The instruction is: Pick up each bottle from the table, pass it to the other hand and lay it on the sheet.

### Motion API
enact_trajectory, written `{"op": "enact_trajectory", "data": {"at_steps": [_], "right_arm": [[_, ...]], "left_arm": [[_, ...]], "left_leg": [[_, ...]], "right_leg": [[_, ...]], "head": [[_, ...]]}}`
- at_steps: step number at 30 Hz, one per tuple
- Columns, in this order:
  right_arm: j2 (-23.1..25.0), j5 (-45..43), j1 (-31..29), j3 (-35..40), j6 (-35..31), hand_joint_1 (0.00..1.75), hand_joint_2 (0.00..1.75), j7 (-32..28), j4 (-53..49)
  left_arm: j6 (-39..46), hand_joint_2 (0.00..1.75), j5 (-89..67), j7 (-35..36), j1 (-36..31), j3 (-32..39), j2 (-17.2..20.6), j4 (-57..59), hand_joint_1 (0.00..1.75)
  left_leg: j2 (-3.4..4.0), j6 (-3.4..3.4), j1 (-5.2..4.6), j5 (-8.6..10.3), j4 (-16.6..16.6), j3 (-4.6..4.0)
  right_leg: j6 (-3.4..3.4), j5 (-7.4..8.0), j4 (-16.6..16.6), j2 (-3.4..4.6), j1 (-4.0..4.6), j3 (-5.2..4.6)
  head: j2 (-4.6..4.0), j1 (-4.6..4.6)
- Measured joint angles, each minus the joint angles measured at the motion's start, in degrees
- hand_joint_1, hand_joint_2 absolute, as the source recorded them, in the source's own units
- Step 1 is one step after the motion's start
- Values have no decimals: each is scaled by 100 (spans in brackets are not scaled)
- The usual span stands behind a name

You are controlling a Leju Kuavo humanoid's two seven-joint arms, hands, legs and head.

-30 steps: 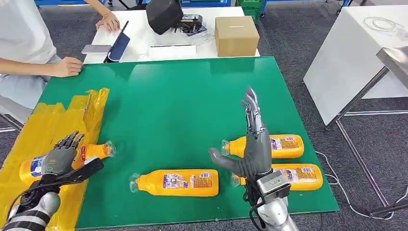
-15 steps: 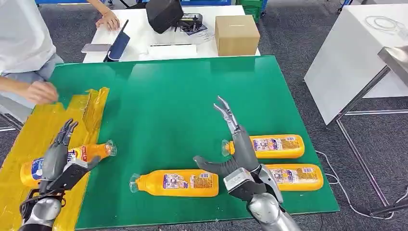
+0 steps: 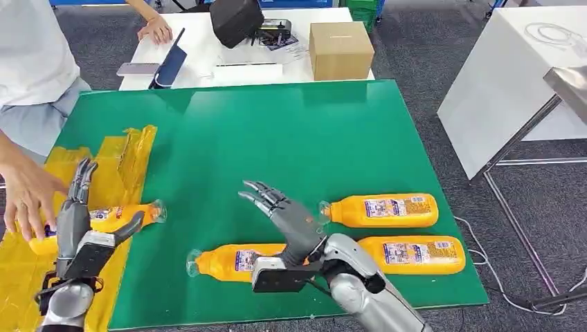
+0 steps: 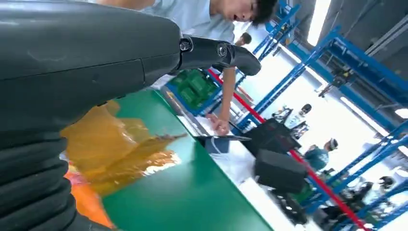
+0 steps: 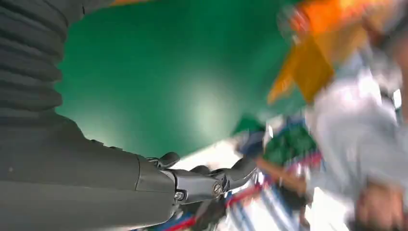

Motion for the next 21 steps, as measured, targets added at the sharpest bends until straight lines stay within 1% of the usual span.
{"op": "enact_trajectory", "data": {"at_steps": [3, 8, 21], "right_arm": [[-70, -107, -292, 435, 238, 0, 175, -11, 426], [-153, -153, -543, 928, 290, 0, 175, -18, 897], [-347, 127, -784, 1530, 292, 0, 175, 208, 1245]], "left_arm": [[-33, 175, 120, -41, -2, -131, -111, -87, 0], [-37, 175, 170, -57, -15, -406, -253, -151, 0], [-2, 175, 299, -52, -23, -684, -354, -177, 0]], "left_leg": [[-3, 0, 0, 0, 1, 1], [-2, 0, 0, 0, 1, 0], [-2, 0, 0, 0, 1, 0]], "right_leg": [[0, 0, 0, -2, 0, -1], [0, 0, 0, -2, 0, -1], [0, 0, -1, -1, 0, -2]], "head": [[0, 2], [0, 2], [0, 0]]}}
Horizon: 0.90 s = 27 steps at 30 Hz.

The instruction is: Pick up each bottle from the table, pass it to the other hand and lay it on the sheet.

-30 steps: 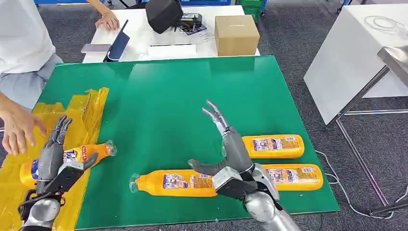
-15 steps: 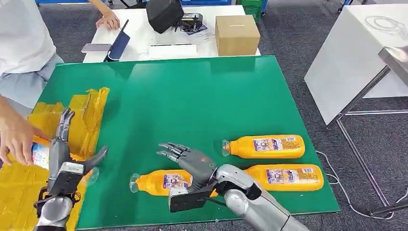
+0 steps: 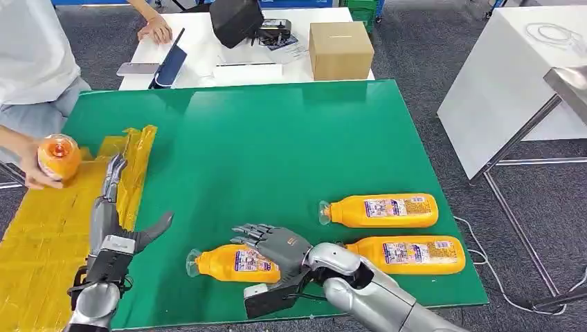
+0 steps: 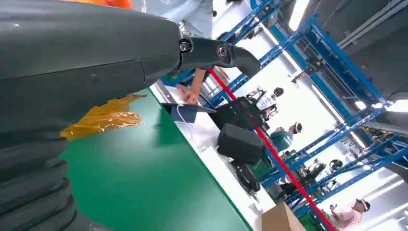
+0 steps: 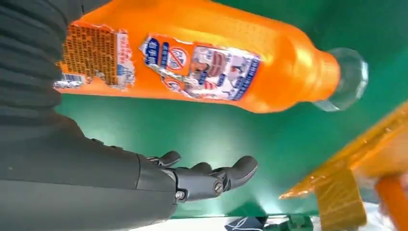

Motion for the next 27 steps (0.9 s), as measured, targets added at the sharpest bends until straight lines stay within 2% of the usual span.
{"op": "enact_trajectory", "data": {"at_steps": [4, 13, 20, 27], "right_arm": [[-74, 327, -30, 155, -181, 0, 175, 187, 33], [-144, 1501, -4, 312, -841, 0, 175, 1060, 66], [-96, 2014, 66, 315, -970, 0, 175, 1376, 72], [151, 2456, 124, 70, -986, 0, 175, 1687, 258]], "left_arm": [[4, 175, 103, 20, -3, -2, -28, 26, 0], [-4, 175, 153, 61, 75, 22, -155, 66, 0], [-7, 175, 94, 131, 120, 28, -221, 66, 0], [-31, 175, 24, 205, 130, 20, -297, 66, 0]], "left_leg": [[-1, 0, 0, 0, 0, 0], [0, 0, 0, 0, 0, -1], [0, 0, 0, 0, 0, -1], [0, 0, 0, 0, 0, 0]], "right_leg": [[0, 0, 0, 0, 0, 1], [0, 0, 0, 0, 0, 1], [0, 0, 0, 0, 0, 1], [0, 0, 0, 0, 0, 0]], "head": [[0, 0], [0, 0], [0, -2], [0, 0]]}}
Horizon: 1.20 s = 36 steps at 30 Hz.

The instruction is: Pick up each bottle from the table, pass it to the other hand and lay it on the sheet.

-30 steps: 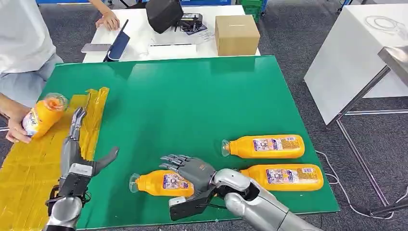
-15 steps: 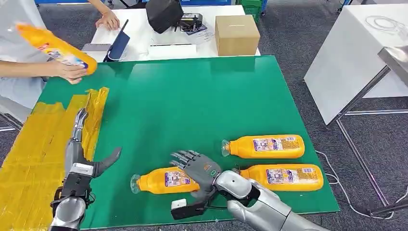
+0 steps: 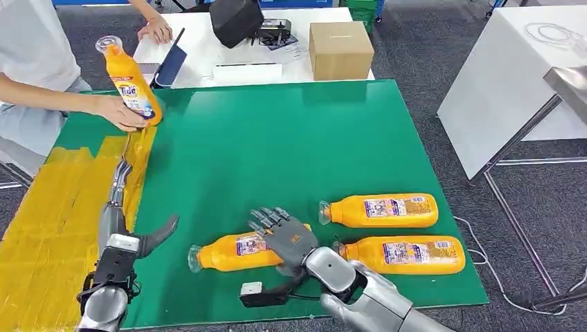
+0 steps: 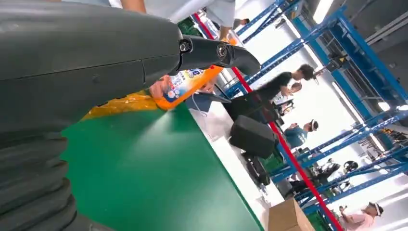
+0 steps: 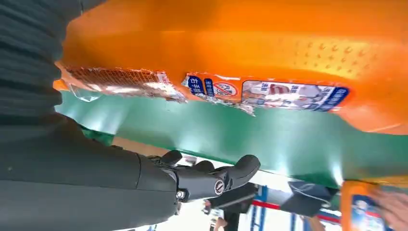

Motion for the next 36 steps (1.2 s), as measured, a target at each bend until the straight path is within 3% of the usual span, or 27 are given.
{"op": "enact_trajectory", "data": {"at_steps": [9, 10, 11, 12, 13, 15, 19, 24, 36], "right_arm": [[387, -345, -134, -333, 195, 0, 175, -79, 855], [444, -408, -186, -376, 197, 23, 175, -92, 1022], [494, -463, -247, -413, 203, 113, 175, -116, 1172], [553, -515, -306, -455, 223, 113, 175, -140, 1328], [607, -570, -371, -490, 243, 143, 175, -186, 1490], [706, -638, -485, -544, 275, 159, 175, -245, 1745], [875, -693, -650, -606, 326, 159, 175, -299, 2204], [975, -703, -782, -619, 332, 175, 175, -332, 2498], [1093, -854, -850, -721, 55, 175, 175, -415, 2721]], "left_arm": [[-77, 175, -20, 15, -153, -57, -74, 153, 0], [-76, 175, -20, 15, -195, -85, -83, 201, 0], [-76, 175, -17, 15, -235, -116, -88, 249, 0], [-81, 175, -13, 15, -268, -153, -92, 293, 0], [-87, 175, 6, 15, -310, -183, -99, 334, 0], [-96, 175, 20, 15, -384, -234, -120, 402, 0], [-98, 175, 53, 15, -485, -319, -129, 527, 0], [-98, 175, 68, 15, -533, -350, -129, 618, 0], [-100, 175, 166, 2, -530, -389, -129, 688, 0]], "left_leg": [[0, 0, 0, 1, 0, 1], [0, 0, 0, 1, 0, 1], [0, 0, 0, 1, 0, 2], [1, 0, 0, 1, 0, 4], [2, 0, 0, 1, 0, 5], [2, 1, 0, 1, 1, 10], [2, 1, 0, 1, 0, 19], [6, 1, 0, 1, 0, 36], [5, 1, 0, 2, 0, 45]], "right_leg": [[1, 1, 0, 0, 0, 1], [1, 1, 0, 0, 0, 1], [1, 2, 0, 0, 0, 1], [1, 2, 0, 0, 0, 2], [1, 2, 0, 0, 0, 2], [1, 2, 0, 1, 0, 6], [1, 2, -1, 1, 0, 15], [1, 2, -1, 1, 0, 29], [1, 2, -1, 2, 0, 39]], "head": [[0, -2], [0, 0], [0, 0], [0, 0], [0, -2], [0, 0], [0, -2], [0, 0], [0, 0]]}}
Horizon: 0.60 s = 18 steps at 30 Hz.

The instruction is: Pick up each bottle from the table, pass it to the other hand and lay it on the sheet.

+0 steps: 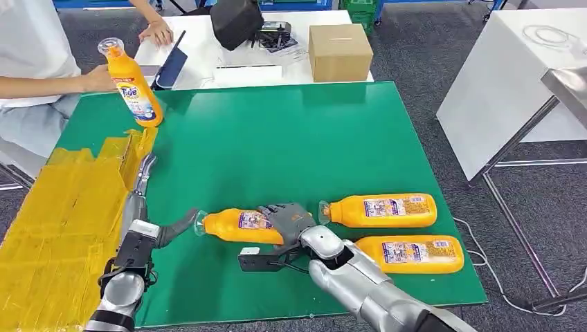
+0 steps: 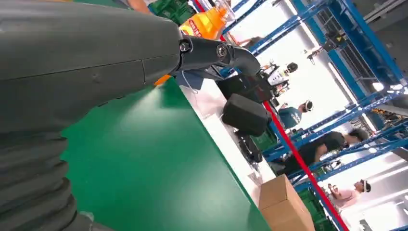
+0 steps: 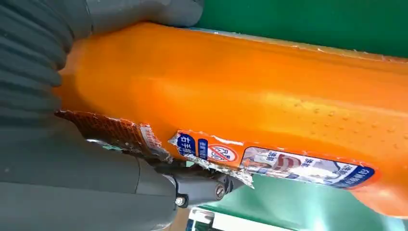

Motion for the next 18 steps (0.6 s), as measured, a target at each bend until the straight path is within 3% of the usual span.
{"op": "enact_trajectory", "data": {"at_steps": [4, 10, 18], "right_arm": [[9, -48, 97, -120, -388, 175, 175, 94, -37], [-96, -249, 665, -671, -1314, 175, 175, 140, -814], [-160, -560, 1427, -1508, -2525, 175, 175, -621, -2092]], "left_arm": [[-274, 175, 272, 116, 35, -33, -2, -33, 0], [-1323, 175, 1391, 770, 199, -33, -31, -343, 0], [-1705, 175, 2112, 1257, 231, -33, -101, -536, 0]], "left_leg": [[-4, 0, 0, 0, 0, -1], [-4, 0, -2, -1, 2, -22], [-6, 0, -1, -2, 1, -39]], "right_leg": [[0, 0, 0, -1, 0, 1], [1, 0, 0, -1, -2, -18], [1, -1, 0, -2, -2, -34]], "head": [[0, -2], [0, 0], [0, 0]]}}
